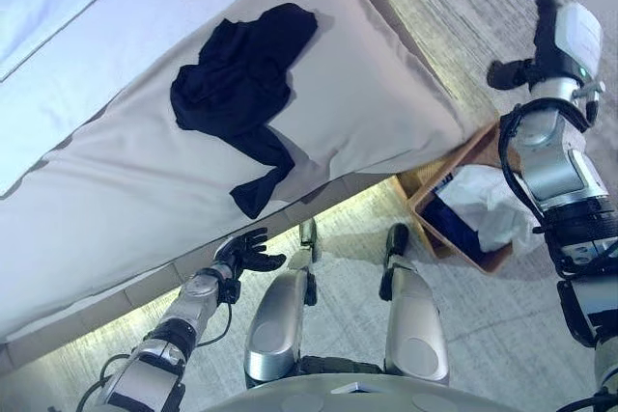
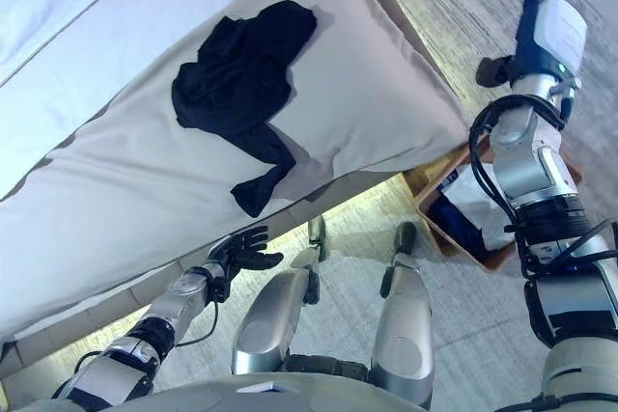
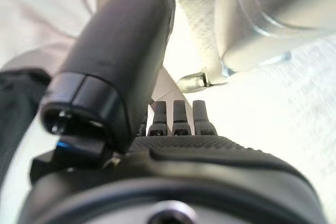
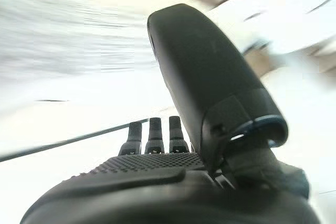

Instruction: Pick up the clothes from the bed and place them into the basket

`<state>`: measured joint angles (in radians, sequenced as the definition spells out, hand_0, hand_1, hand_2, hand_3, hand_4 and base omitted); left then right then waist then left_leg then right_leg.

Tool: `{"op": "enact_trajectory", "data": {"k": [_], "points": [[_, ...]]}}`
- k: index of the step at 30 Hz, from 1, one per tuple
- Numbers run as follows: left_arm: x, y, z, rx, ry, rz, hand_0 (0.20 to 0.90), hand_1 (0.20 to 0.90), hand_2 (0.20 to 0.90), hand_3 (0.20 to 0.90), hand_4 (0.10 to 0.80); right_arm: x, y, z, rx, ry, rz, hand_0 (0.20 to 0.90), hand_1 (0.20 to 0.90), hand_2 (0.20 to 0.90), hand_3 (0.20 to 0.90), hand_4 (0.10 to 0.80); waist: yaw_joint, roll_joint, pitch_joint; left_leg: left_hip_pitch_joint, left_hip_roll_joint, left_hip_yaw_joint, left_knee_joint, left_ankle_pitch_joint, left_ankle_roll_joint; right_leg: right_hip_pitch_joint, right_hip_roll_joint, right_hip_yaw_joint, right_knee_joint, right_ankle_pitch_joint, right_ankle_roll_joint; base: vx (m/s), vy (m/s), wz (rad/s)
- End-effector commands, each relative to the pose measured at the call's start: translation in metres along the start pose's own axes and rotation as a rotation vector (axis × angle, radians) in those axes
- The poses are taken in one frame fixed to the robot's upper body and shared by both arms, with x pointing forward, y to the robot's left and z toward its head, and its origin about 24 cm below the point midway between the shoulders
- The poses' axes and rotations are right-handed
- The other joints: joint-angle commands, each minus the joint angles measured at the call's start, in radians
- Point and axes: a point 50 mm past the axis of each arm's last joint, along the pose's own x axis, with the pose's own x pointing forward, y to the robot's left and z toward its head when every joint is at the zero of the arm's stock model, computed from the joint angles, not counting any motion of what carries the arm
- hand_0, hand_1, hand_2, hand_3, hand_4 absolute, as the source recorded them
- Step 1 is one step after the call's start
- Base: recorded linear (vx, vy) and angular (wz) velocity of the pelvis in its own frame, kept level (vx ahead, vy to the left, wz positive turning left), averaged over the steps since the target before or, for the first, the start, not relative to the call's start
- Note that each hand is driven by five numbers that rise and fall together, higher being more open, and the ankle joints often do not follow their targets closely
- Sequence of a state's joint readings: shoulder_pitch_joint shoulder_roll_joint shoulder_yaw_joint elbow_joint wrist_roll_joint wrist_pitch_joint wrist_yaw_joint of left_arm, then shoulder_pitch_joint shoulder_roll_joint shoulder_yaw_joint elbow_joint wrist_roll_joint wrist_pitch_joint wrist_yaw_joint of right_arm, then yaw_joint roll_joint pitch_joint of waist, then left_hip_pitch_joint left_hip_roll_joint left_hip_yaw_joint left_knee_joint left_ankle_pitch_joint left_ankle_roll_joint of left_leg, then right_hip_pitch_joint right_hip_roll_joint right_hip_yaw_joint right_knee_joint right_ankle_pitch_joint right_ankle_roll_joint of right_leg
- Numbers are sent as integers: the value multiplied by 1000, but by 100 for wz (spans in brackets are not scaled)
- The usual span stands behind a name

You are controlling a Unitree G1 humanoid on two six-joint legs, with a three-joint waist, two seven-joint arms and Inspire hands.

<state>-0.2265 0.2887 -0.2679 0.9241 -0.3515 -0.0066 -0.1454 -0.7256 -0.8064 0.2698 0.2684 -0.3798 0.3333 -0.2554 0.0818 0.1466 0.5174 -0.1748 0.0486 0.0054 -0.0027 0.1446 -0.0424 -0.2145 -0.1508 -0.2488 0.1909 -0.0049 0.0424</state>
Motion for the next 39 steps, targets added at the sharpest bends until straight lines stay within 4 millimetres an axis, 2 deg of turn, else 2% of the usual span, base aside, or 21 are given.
{"op": "enact_trajectory", "data": {"k": [1, 4, 8, 11, 12, 16, 18, 21, 25, 27, 30, 31, 32, 33, 36, 39], "points": [[-21, 29, -46, 32, 157, 79, 900, 900, 900, 900, 800, 7, 5, 49, -62, -233, 13, 900, 900, 900, 900, 800, 98, -136, -119, -44, -73, -23, 131, -152, 40, 55, -8, -66, 39, -85, 1, 111, 120, 44], [-23, 40, -44, 30, 160, 99, 900, 900, 900, 900, 800, 12, 21, 63, -74, -253, 72, 900, 900, 900, 900, 800, 160, -162, -117, -46, -82, -62, 124, -152, 51, 94, -11, -100, 19, -76, 10, 72, 32, 52], [-22, 55, -26, 26, 131, 125, 900, 900, 900, 900, 800, 29, 34, 86, -138, -237, 99, 900, 900, 900, 900, 800, 262, -182, -100, -70, -92, -120, 103, -157, 53, 121, -29, -151, 21, -85, 25, 40, 20, 58], [-21, 61, -16, 23, 108, 132, 900, 900, 900, 900, 800, 43, 32, 97, -183, -190, 89, 900, 900, 900, 900, 800, 333, -186, -82, -112, -98, -158, 92, -140, 52, 119, -49, -208, 25, -75, 31, -30, 50, 61], [-21, 61, -15, 20, 106, 135, 900, 900, 900, 900, 800, 44, 32, 97, -183, -187, 86, 900, 900, 900, 900, 800, 336, -186, -81, -115, -99, -160, 92, -139, 52, 119, -50, -211, 26, -74, 32, -36, 67, 55], [-20, 62, -10, -12, 63, 135, 900, 900, 900, 900, 800, 57, 27, 104, -245, -135, 30, 900, 900, 900, 900, 800, 431, -180, -43, -197, -113, -198, 108, -118, 55, 103, -86, -298, 67, -71, 38, -58, 82, 51], [-21, 62, -10, -24, 49, 131, 900, 900, 900, 900, 800, 61, 22, 104, -264, -102, 19, 900, 900, 900, 900, 800, 456, -177, -34, -225, -123, -210, 113, -109, 57, 94, -101, -321, 94, -70, 42, -35, 72, 42], [-22, 61, -12, -50, 20, 108, 900, 900, 900, 900, 800, 67, 20, 97, -326, -14, 26, 900, 900, 900, 900, 800, 508, -159, -12, -276, -131, -229, 117, -86, 57, 60, -129, -368, 150, -76, 56, -22, 73, 36], [-25, 58, -19, -78, 8, 82, 900, 900, 900, 900, 800, 68, 21, 79, -410, 180, 145, 900, 900, 900, 900, 800, 554, -138, 3, -326, -137, -243, 128, -70, 56, 20, -148, -411, 205, -100, 61, -21, 56, 31], [-29, 60, -23, -83, 2, 70, 900, 900, 900, 900, 800, 60, 27, 52, -431, 404, 289, 900, 900, 900, 900, 800, 575, -133, 3, -358, -137, -251, 137, -66, 55, -3, -155, -431, 221, -100, 65, -15, 4, 16], [-32, 66, -19, -60, -12, 56, 900, 900, 900, 900, 800, 44, 36, 15, -537, 616, 514, 900, 900, 900, 900, 800, 597, -137, 3, -392, -134, -266, 141, -57, 51, -19, -147, -452, 211, -101, 71, 1, -75, 18], [-33, 68, -16, -55, -18, 57, 900, 900, 900, 900, 800, 41, 38, 7, -544, 646, 557, 815, 815, 815, 801, 701, 599, -141, 3, -398, -133, -272, 141, -55, 50, -20, -141, -457, 205, -95, 75, 20, -147, 23], [-34, 71, -12, -46, -26, 60, 900, 900, 900, 900, 800, 37, 41, 0, -527, 674, 598, 453, 453, 453, 378, 278, 603, -147, 3, -404, -130, -278, 143, -55, 48, -23, -136, -464, 201, -92, 78, 23, -133, 14], [-34, 72, -9, -40, -31, 62, 900, 900, 900, 900, 800, 36, 42, -1, -525, 677, 614, 300, 300, 300, 200, 100, 605, -152, 3, -406, -129, -281, 142, -53, 45, -22, -131, -465, 196, -88, 81, 31, -130, 8], [-34, 76, 1, -13, -49, 71, 900, 900, 900, 900, 800, 39, 44, 1, -481, 622, 572, 300, 300, 300, 200, 100, 606, -172, 3, -404, -121, -292, 135, -56, 43, -16, -114, -468, 179, -68, 91, 43, -134, -2], [-33, 77, 5, 6, -64, 84, 900, 900, 900, 900, 800, 56, 31, 22, -393, 455, 335, 300, 300, 300, 200, 100, 589, -192, 3, -390, -105, -294, 126, -61, 39, -21, -96, -450, 168, -52, 98, 0, -108, -10]]}}
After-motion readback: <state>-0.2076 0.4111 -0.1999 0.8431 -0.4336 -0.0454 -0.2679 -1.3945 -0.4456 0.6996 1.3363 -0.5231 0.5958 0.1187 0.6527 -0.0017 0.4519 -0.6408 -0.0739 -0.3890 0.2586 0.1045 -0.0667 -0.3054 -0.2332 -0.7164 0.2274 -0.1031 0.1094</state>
